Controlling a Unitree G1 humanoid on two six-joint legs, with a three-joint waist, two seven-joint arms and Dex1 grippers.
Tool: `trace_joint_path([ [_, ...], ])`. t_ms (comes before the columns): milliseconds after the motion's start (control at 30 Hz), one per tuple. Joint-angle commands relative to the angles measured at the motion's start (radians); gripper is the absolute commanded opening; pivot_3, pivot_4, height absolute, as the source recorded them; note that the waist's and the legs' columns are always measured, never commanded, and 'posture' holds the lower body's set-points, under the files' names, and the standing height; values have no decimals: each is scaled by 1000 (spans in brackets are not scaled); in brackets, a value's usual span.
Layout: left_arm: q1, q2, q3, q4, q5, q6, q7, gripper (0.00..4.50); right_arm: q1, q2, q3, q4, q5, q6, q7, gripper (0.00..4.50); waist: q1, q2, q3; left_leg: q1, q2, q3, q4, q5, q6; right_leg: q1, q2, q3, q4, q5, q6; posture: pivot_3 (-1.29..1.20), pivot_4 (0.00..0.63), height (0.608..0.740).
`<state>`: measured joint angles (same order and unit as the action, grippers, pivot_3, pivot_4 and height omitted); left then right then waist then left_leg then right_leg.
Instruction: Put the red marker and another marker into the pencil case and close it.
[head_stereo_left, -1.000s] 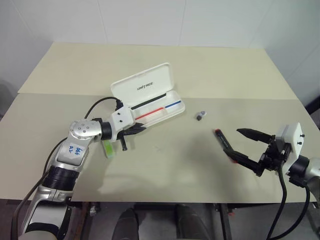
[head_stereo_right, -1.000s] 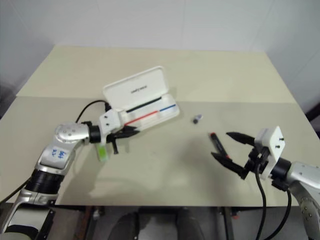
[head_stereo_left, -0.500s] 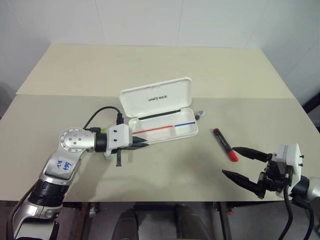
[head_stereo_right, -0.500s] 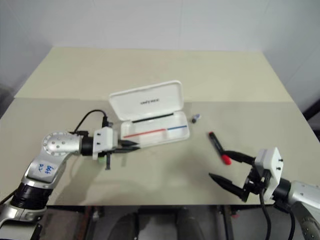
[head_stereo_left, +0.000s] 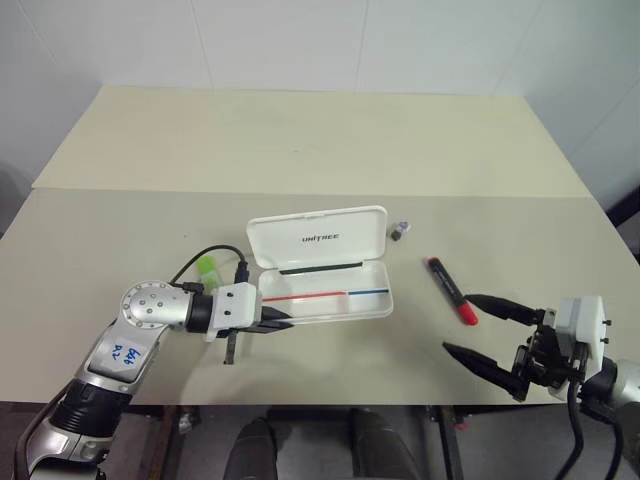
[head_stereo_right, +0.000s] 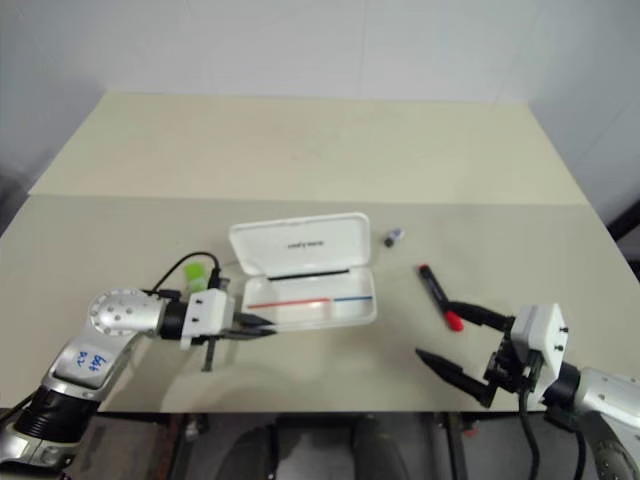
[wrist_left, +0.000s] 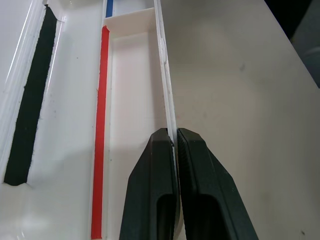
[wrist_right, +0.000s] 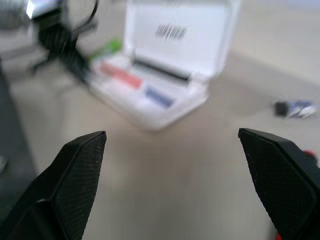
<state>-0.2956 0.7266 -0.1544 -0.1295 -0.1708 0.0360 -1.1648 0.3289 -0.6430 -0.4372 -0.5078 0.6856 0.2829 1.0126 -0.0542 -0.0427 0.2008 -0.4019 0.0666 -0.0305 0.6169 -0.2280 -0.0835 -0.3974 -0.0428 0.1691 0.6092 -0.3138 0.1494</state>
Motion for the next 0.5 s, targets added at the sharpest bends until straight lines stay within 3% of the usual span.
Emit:
trace_joint_path([
  [33,-27,9,-22,11,21,-31,-18,16,26,-13,-2,12,-25,-45,37,4500,2,0,0,0,0,0,0,0,0,0,0,0,0,0,0,0,150,740],
  [500,-122,-22,-87,154,119,-127,-6,16,71,-42,-19,133,-80,-178,170,4500,3,0,0,6,0,0,0,0,1,5,0,0,-1,1,-1,0,150,740],
])
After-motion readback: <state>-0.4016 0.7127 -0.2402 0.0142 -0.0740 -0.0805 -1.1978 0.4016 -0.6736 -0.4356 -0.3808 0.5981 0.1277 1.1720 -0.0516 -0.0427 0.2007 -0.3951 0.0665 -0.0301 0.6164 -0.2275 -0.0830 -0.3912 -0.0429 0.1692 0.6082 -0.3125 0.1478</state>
